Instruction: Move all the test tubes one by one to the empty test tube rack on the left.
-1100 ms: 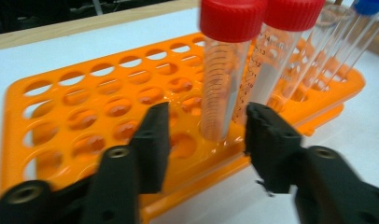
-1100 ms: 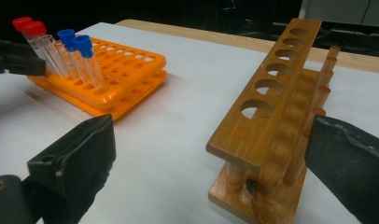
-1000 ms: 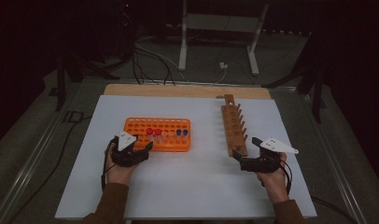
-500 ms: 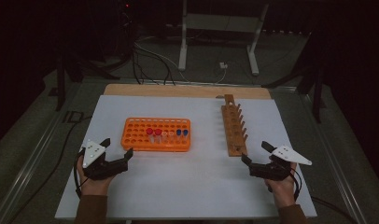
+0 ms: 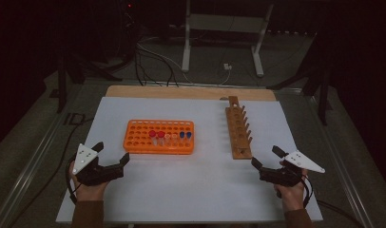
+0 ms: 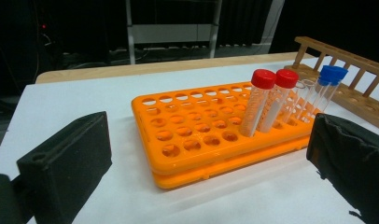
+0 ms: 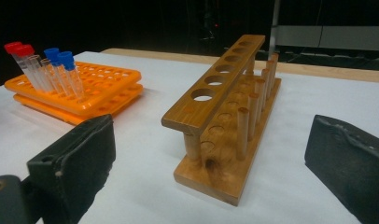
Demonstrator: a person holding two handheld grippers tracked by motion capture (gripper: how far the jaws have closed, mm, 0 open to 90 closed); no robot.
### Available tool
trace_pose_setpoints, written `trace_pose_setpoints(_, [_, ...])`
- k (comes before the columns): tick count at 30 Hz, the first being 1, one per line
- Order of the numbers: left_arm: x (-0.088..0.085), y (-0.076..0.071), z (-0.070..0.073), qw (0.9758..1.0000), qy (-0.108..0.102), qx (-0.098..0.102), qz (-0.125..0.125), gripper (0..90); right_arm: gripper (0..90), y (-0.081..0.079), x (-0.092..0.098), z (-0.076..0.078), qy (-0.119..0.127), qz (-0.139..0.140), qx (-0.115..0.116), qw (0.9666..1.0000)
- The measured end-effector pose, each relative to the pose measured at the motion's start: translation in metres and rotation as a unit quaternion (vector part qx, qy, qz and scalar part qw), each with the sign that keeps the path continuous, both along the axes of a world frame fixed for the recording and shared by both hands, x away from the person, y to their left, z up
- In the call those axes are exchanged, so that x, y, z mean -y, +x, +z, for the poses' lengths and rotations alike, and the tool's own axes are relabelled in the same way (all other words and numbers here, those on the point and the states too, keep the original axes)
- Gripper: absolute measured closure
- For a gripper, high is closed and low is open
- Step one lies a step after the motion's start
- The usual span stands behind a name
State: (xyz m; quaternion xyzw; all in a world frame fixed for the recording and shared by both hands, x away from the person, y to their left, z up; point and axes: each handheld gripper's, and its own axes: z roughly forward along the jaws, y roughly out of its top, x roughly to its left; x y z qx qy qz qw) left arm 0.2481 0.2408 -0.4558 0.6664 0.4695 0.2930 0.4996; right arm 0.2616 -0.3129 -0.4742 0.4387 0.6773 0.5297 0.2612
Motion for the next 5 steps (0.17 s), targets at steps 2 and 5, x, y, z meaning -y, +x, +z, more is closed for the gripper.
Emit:
trace_pose_setpoints(2, [-0.0003,0.0001,-0.0005,1.0000,-0.002,-0.001,0.003,0.6,2.5,-0.0004,-0.0002,-0.0004,-0.005,-0.002,0.001,1.0000])
trace_pose_setpoints(5, [0.0002,0.0005,-0.0012,1.0000,0.001,-0.001,0.006,0.6,2.5,-0.0005,0.0003,-0.0004,-0.007,-0.002,0.002,1.0000])
